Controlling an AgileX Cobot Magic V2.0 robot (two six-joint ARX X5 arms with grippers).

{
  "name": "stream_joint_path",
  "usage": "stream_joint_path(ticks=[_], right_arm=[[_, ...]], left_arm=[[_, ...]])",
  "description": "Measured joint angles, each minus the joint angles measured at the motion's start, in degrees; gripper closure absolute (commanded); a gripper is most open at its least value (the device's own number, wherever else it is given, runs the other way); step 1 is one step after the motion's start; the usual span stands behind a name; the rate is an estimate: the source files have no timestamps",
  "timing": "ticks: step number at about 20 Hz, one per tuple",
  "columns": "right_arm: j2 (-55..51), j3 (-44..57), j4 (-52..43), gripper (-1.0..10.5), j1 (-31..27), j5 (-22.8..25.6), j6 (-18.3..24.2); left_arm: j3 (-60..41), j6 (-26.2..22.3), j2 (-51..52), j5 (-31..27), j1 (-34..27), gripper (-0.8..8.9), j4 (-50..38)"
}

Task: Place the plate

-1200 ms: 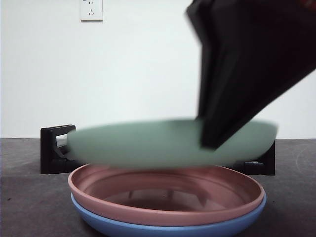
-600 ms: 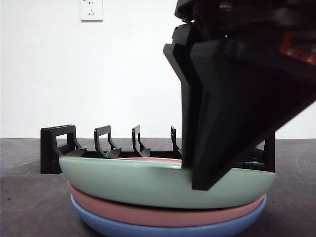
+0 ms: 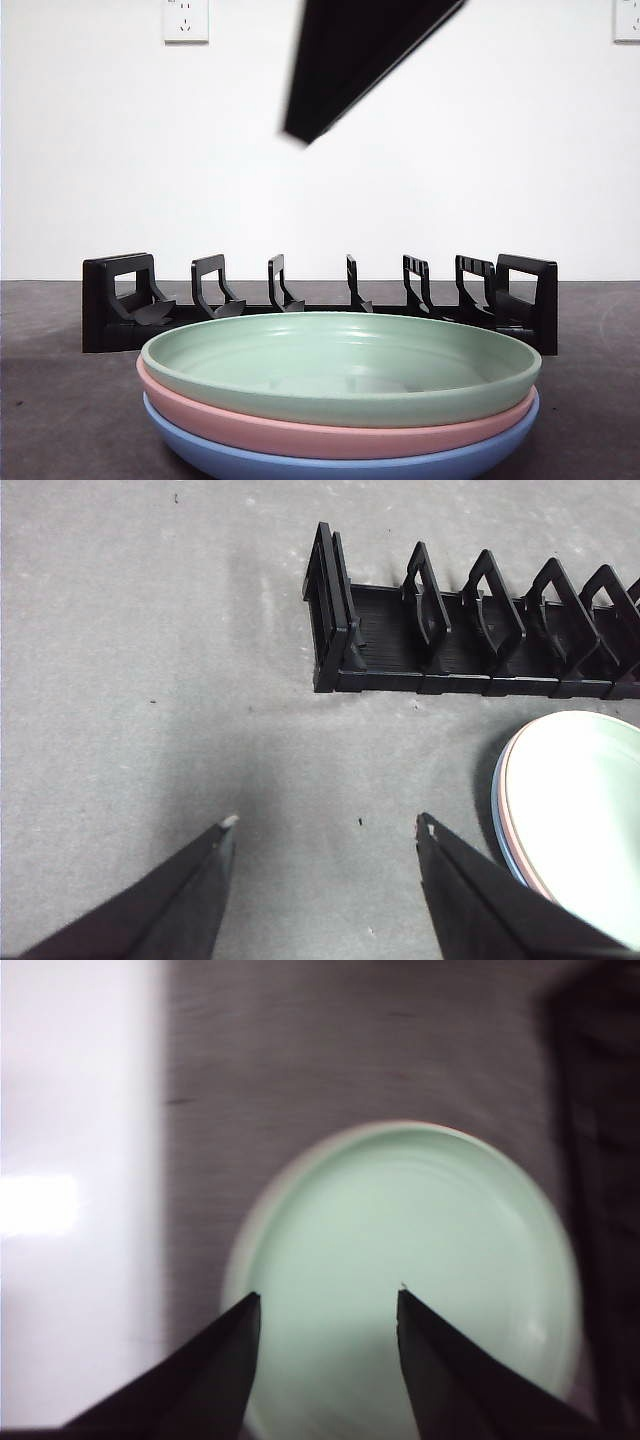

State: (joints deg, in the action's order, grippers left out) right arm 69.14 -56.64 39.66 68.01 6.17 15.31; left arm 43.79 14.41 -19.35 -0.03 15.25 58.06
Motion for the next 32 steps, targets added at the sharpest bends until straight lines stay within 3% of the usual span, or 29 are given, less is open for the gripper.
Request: stream_joint_path(ticks=[7, 12, 13, 14, 15, 20, 28, 30, 32], right_arm=[[-8.0, 0.0, -0.2, 7.3, -26.0, -0.2, -3.6], [-8.8, 0.0, -3.1, 7.3, -47.8, -4.4, -4.9], [-8.8, 0.0, -3.1, 7.9, -50.0, -4.5, -5.5], [-8.8, 0.0, -3.1, 9.6, -51.8, -4.7, -6.4], [-8.8, 0.0, -3.0, 9.3, -52.7, -4.9, -6.6], [-8.8, 0.0, -2.9, 9.3, -53.0, -7.6, -8.7], [-8.8, 0.0, -4.4, 9.3, -53.0, -7.6, -9.2], [-8.8, 0.0, -4.6, 9.3, -53.0, -7.6, -9.2], [-8.8, 0.0, -4.7, 9.3, -53.0, -7.6, -9.2]], left_arm=[[0.0, 0.0, 0.0, 0.0, 0.0, 5.33, -1.6], [0.0, 0.2, -3.3, 0.0, 0.0, 5.33, -9.0], [0.0, 0.0, -4.6, 0.0, 0.0, 5.37, -10.9], [0.0, -0.3, -6.0, 0.0, 0.0, 6.68, -12.8], [0.0, -0.9, -7.0, 0.0, 0.0, 8.05, -13.8], [0.0, -1.8, -8.8, 0.2, 0.0, 7.89, -13.8], [0.0, -2.5, -8.1, 0.0, 0.0, 7.89, -13.4], [-3.1, -7.6, -4.2, -0.5, -0.3, 7.89, -19.0], [-13.8, -11.1, 4.5, -1.4, -2.4, 7.89, -30.1]])
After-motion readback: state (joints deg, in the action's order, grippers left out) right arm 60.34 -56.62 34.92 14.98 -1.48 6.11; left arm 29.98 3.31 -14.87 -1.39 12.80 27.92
